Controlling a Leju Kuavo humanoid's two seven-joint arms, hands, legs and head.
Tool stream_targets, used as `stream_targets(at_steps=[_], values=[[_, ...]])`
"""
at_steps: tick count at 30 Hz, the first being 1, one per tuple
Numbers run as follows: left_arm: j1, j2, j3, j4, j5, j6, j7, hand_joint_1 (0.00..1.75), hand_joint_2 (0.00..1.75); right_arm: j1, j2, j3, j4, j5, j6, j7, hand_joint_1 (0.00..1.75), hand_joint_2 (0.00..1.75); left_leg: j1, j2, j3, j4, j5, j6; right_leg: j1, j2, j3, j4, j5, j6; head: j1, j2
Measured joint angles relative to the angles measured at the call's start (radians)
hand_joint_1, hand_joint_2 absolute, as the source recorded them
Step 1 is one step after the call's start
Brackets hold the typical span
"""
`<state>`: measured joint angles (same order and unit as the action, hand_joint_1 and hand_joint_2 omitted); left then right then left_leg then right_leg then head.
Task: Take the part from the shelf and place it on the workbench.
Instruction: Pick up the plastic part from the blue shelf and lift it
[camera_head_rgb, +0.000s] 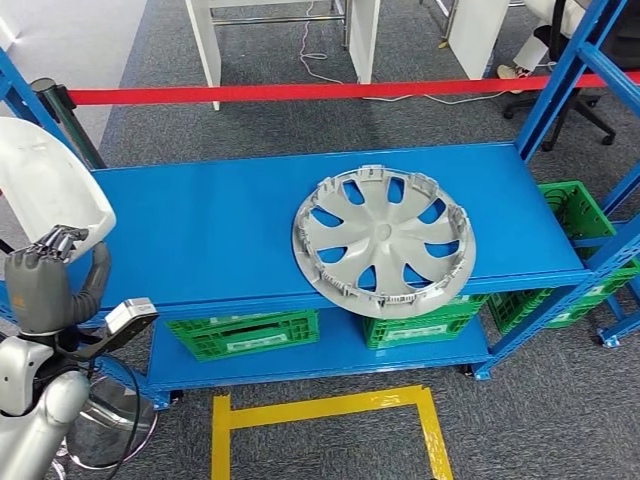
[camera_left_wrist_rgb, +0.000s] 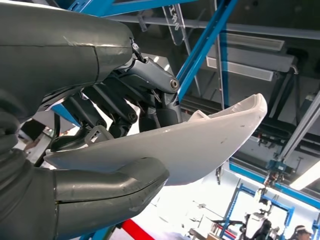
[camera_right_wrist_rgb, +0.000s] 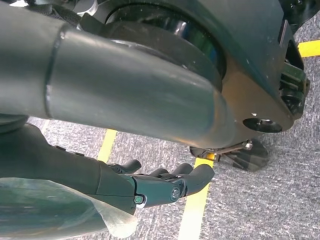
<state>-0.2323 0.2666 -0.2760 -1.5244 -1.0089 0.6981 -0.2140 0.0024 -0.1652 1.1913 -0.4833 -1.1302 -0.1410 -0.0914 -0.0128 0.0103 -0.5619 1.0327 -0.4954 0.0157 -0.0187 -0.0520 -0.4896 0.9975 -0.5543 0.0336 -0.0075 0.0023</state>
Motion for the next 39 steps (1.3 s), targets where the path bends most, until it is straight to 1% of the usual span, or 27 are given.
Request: stream_targets(at_steps=[5, 7, 8, 9, 11, 12, 13, 14, 15, 17, 18, 20, 22, 23, 24, 25, 27, 28, 29, 30, 32, 33, 34, 35, 37, 38, 39], values=[[-0.004, 0.012, -0.014, 0.0, -0.011, 0.0, 0.002, 1.75, 1.75, 0.0, 0.0, 0.0, -0.009, -0.002, 0.0, -0.001, 0.0, 0.0, -0.005, 0.0, -0.002, 0.004, -0.002, 0.01, -0.004, -0.001, 0.002, -0.002, 0.004, 0.009, 0.0, 0.0], [-0.009, 0.015, -0.022, 0.0, -0.017, 0.0, 0.003, 1.75, 1.75, -0.002, 0.0, 0.0, -0.011, -0.002, 0.0, -0.001, 0.0, 0.0, -0.002, 0.001, 0.0, -0.006, 0.008, 0.022, -0.003, 0.003, 0.0, 0.0, 0.001, 0.016, 0.0, 0.0], [-0.013, 0.016, -0.028, 0.0, -0.019, 0.0, 0.004, 1.75, 1.75, -0.002, 0.0, 0.0, -0.012, -0.002, 0.0, -0.001, 0.0, 0.0, 0.001, 0.001, 0.001, -0.013, 0.013, 0.028, -0.002, 0.013, -0.009, 0.015, -0.014, 0.017, 0.001, 0.0], [-0.018, 0.017, -0.034, 0.0, -0.021, -0.001, 0.004, 1.75, 1.75, -0.003, 0.0, 0.0, -0.012, -0.002, 0.0, -0.001, 0.0, 0.0, 0.005, 0.002, 0.001, -0.02, 0.018, 0.034, -0.002, 0.024, -0.028, 0.052, -0.039, 0.017, 0.003, 0.0], [-0.025, 0.017, -0.047, 0.001, -0.025, -0.001, 0.005, 1.75, 1.75, -0.002, 0.0, 0.0, -0.013, -0.003, 0.0, -0.001, 0.0, 0.0, 0.005, 0.001, -0.003, -0.023, 0.023, 0.04, -0.001, 0.045, -0.091, 0.182, -0.101, 0.017, 0.005, 0.0], [-0.025, 0.016, -0.053, 0.002, -0.026, -0.001, 0.005, 1.75, 1.75, -0.001, 0.0, 0.0, -0.013, -0.003, 0.0, -0.001, 0.0, 0.0, 0.005, 0.0, -0.005, -0.022, 0.023, 0.04, -0.001, 0.049, -0.122, 0.246, -0.12, 0.018, 0.006, 0.0], [-0.025, 0.016, -0.058, 0.003, -0.027, -0.002, 0.005, 1.75, 1.75, 0.0, 0.0, 0.0, -0.013, -0.003, -0.001, -0.001, 0.0, 0.0, 0.004, -0.001, -0.006, -0.021, 0.024, 0.04, -0.001, 0.05, -0.142, 0.283, -0.121, 0.019, 0.006, 0.0], [-0.026, 0.016, -0.063, 0.004, -0.028, -0.003, 0.007, 1.75, 1.75, 0.001, 0.0, 0.0, -0.013, -0.004, -0.001, -0.001, 0.0, 0.0, 0.004, -0.001, -0.006, -0.019, 0.024, 0.039, -0.002, 0.05, -0.145, 0.28, -0.101, 0.019, 0.006, 0.0], [-0.029, 0.016, -0.069, 0.005, -0.029, -0.006, 0.01, 1.75, 1.75, 0.001, 0.0, 0.0, -0.013, -0.004, -0.001, -0.001, 0.0, 0.0, 0.005, -0.002, -0.006, -0.017, 0.024, 0.038, -0.002, 0.05, -0.128, 0.237, -0.062, 0.019, 0.006, 0.0], [-0.035, 0.017, -0.081, 0.007, -0.031, -0.013, 0.018, 1.75, 1.75, 0.0, 0.0, 0.0, -0.013, -0.005, 0.0, -0.001, 0.0, 0.0, 0.005, -0.004, -0.01, -0.009, 0.022, 0.031, -0.003, 0.052, -0.068, 0.106, 0.008, 0.018, 0.006, 0.0], [-0.039, 0.017, -0.087, 0.008, -0.032, -0.015, 0.021, 1.75, 1.75, -0.001, 0.0, 0.0, -0.013, -0.006, 0.001, -0.001, 0.0, 0.0, 0.004, -0.005, -0.013, -0.005, 0.023, 0.024, -0.002, 0.055, -0.045, 0.058, 0.025, 0.017, 0.006, 0.0], [-0.045, 0.018, -0.099, 0.01, -0.035, -0.017, 0.022, 1.75, 1.75, -0.001, 0.0, 0.0, -0.013, -0.007, 0.003, -0.001, 0.0, 0.0, 0.002, -0.009, -0.023, 0.0, 0.03, 0.009, 0.0, 0.059, -0.032, 0.03, 0.026, 0.012, 0.006, 0.0], [-0.047, 0.02, -0.109, 0.011, -0.037, -0.018, 0.022, 1.75, 1.75, -0.001, 0.001, 0.0, -0.013, -0.007, 0.004, -0.002, 0.0, 0.0, 0.002, -0.011, -0.031, 0.005, 0.031, -0.003, -0.003, 0.058, -0.04, 0.023, 0.029, -0.001, 0.006, 0.0], [-0.048, 0.021, -0.112, 0.012, -0.038, -0.018, 0.022, 1.75, 1.75, -0.002, 0.002, 0.0, -0.014, -0.007, 0.004, -0.002, 0.0, 0.0, 0.003, -0.012, -0.037, 0.017, 0.017, -0.009, -0.005, 0.056, -0.045, 0.022, 0.034, -0.01, 0.004, 0.0], [-0.049, 0.023, -0.116, 0.013, -0.038, -0.018, 0.022, 1.75, 1.75, -0.002, 0.003, 0.0, -0.014, -0.007, 0.004, -0.002, 0.0, 0.0, 0.005, -0.012, -0.049, 0.046, -0.01, -0.016, -0.007, 0.054, -0.051, 0.02, 0.04, -0.02, 0.002, 0.0], [-0.05, 0.024, -0.119, 0.014, -0.038, -0.018, 0.022, 1.75, 1.75, -0.002, 0.004, 0.0, -0.014, -0.007, 0.004, -0.002, 0.0, 0.0, 0.008, -0.012, -0.067, 0.097, -0.049, -0.022, -0.007, 0.052, -0.059, 0.02, 0.046, -0.027, 0.0, 0.0], [-0.052, 0.026, -0.124, 0.017, -0.038, -0.018, 0.022, 1.75, 1.75, -0.002, 0.003, -0.001, -0.014, -0.007, 0.004, -0.002, 0.0, 0.0, 0.014, -0.012, -0.107, 0.226, -0.124, -0.032, -0.006, 0.048, -0.074, 0.021, 0.056, -0.034, -0.004, 0.0], [-0.052, 0.026, -0.127, 0.019, -0.038, -0.018, 0.022, 1.75, 1.75, -0.002, 0.003, -0.001, -0.014, -0.007, 0.004, -0.002, 0.0, 0.0, 0.017, -0.012, -0.114, 0.269, -0.139, -0.034, -0.005, 0.047, -0.082, 0.022, 0.062, -0.034, -0.004, 0.0], [-0.052, 0.026, -0.129, 0.021, -0.038, -0.018, 0.022, 1.75, 1.75, -0.002, 0.003, -0.001, -0.014, -0.007, 0.004, -0.002, 0.0, 0.0, 0.018, -0.012, -0.106, 0.276, -0.133, -0.035, -0.004, 0.046, -0.088, 0.022, 0.067, -0.034, -0.004, 0.0], [-0.053, 0.027, -0.132, 0.023, -0.039, -0.018, 0.022, 1.75, 1.75, -0.002, 0.003, -0.001, -0.015, -0.008, 0.005, -0.002, 0.0, 0.0, 0.019, -0.012, -0.079, 0.242, -0.111, -0.035, -0.004, 0.045, -0.093, 0.023, 0.071, -0.033, -0.004, 0.0], [-0.058, 0.028, -0.139, 0.025, -0.045, -0.02, 0.022, 1.75, 1.75, -0.002, 0.003, -0.002, -0.015, -0.009, 0.005, -0.002, 0.0, 0.0, 0.019, -0.012, 0.008, 0.102, -0.057, -0.029, -0.003, 0.045, -0.1, 0.023, 0.079, -0.027, -0.004, 0.0], [-0.062, 0.029, -0.143, 0.025, -0.051, -0.021, 0.022, 1.75, 1.75, -0.003, 0.003, -0.003, -0.016, -0.01, 0.006, -0.003, 0.0, 0.0, 0.017, -0.012, 0.044, 0.038, -0.042, -0.026, -0.002, 0.045, -0.103, 0.023, 0.084, -0.022, -0.003, 0.0], [-0.067, 0.03, -0.149, 0.026, -0.06, -0.022, 0.021, 1.75, 1.75, -0.004, 0.003, -0.003, -0.016, -0.01, 0.006, -0.003, 0.0, 0.0, 0.015, -0.013, 0.065, -0.004, -0.036, -0.022, -0.001, 0.045, -0.106, 0.023, 0.091, -0.016, -0.003, 0.0], [-0.073, 0.032, -0.155, 0.028, -0.069, -0.024, 0.021, 1.75, 1.75, -0.005, 0.003, -0.003, -0.016, -0.011, 0.007, -0.004, 0.0, 0.0, 0.013, -0.013, 0.071, -0.023, -0.038, -0.019, -0.001, 0.044, -0.11, 0.022, 0.097, -0.01, -0.003, 0.0], [-0.082, 0.035, -0.171, 0.031, -0.086, -0.026, 0.02, 1.75, 1.75, -0.006, 0.003, -0.004, -0.016, -0.012, 0.01, -0.004, 0.0, 0.0, 0.013, -0.012, 0.062, -0.029, -0.028, -0.009, -0.002, 0.045, -0.118, 0.021, 0.108, 0.003, -0.003, 0.0], [-0.087, 0.035, -0.18, 0.034, -0.092, -0.029, 0.02, 1.75, 1.75, -0.006, 0.003, -0.004, -0.016, -0.013, 0.011, -0.004, 0.0, 0.0, 0.015, -0.011, 0.055, -0.032, -0.02, 0.0, -0.002, 0.046, -0.126, 0.027, 0.097, 0.009, -0.002, 0.0], [-0.093, 0.035, -0.189, 0.036, -0.096, -0.031, 0.02, 1.75, 1.75, -0.006, 0.003, -0.004, -0.016, -0.013, 0.013, -0.004, 0.0, 0.0, 0.016, -0.01, 0.046, -0.035, -0.009, 0.01, -0.002, 0.047, -0.138, 0.048, 0.072, 0.013, 0.0, 0.0]])
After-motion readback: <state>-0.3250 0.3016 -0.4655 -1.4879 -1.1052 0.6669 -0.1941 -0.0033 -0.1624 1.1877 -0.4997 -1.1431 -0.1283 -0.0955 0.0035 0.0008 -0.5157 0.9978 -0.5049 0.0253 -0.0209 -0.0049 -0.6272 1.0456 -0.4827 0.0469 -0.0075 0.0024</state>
